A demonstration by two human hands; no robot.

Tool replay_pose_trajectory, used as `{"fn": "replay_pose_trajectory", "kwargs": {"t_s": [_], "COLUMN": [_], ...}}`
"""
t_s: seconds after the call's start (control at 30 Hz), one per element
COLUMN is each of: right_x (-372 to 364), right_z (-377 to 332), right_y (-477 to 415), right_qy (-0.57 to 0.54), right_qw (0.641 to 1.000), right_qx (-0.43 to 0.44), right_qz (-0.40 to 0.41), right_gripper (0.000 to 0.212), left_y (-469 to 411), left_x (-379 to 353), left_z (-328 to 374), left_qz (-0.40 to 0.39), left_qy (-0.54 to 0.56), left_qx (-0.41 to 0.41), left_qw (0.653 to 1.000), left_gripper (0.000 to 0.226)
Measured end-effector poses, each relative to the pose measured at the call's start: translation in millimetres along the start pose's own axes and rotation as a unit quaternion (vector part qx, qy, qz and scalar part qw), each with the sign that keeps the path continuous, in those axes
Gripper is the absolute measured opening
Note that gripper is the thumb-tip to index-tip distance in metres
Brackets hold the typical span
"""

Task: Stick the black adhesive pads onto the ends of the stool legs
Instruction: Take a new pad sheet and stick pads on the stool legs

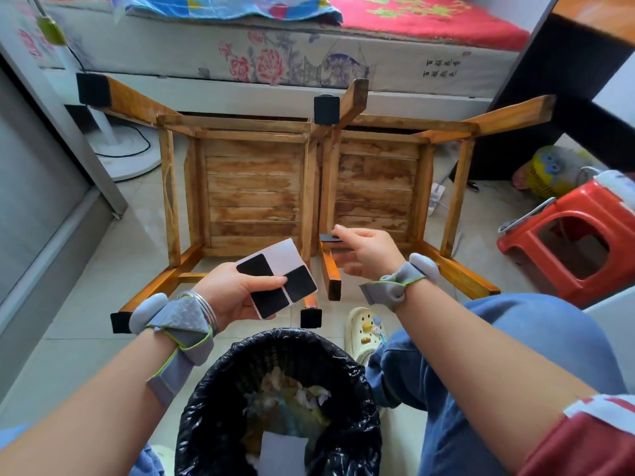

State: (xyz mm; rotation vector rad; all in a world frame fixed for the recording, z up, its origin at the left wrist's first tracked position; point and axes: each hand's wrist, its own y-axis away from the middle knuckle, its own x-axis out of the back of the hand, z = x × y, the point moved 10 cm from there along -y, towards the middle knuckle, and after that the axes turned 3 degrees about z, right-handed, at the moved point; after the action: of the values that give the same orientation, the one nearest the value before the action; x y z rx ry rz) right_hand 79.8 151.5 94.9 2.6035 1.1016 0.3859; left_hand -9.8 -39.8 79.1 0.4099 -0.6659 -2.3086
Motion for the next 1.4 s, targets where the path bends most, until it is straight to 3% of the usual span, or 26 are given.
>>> {"fn": "replay_pose_trajectory", "kwargs": {"t_s": [0.1, 0.2, 0.4, 0.6, 0.77, 1.17, 1.4], "right_x": [0, 6, 18, 10, 11, 15, 14], "right_z": [18, 50, 101, 104, 99, 92, 87], "right_y": [-6, -15, -20, -24, -31, -32, -32], "right_qy": [0.015, 0.085, 0.194, 0.221, 0.281, 0.336, 0.384], "right_qw": [1.0, 0.995, 0.973, 0.972, 0.959, 0.939, 0.917], "right_qx": [-0.007, -0.052, -0.12, -0.084, -0.021, 0.017, 0.051], "right_qz": [0.005, 0.024, 0.031, -0.008, 0.016, 0.071, 0.097], "right_gripper": [0.036, 0.016, 0.014, 0.011, 0.005, 0.007, 0.024], "left_y": [-1, -2, -4, -9, -11, -14, -16], "left_x": [2, 3, 7, 5, 0, -3, -3], "left_z": [-1, -3, -9, -7, -8, -8, -12], "left_qz": [0.012, 0.022, 0.03, 0.028, 0.017, 0.013, 0.016], "left_qy": [-0.001, -0.002, -0.014, -0.007, -0.015, -0.036, -0.043], "left_qx": [-0.002, 0.001, -0.002, -0.01, -0.015, -0.013, -0.005], "left_qw": [1.0, 1.0, 0.999, 1.0, 1.0, 0.999, 0.999], "left_gripper": [0.033, 0.031, 0.029, 0.026, 0.026, 0.028, 0.027]}}
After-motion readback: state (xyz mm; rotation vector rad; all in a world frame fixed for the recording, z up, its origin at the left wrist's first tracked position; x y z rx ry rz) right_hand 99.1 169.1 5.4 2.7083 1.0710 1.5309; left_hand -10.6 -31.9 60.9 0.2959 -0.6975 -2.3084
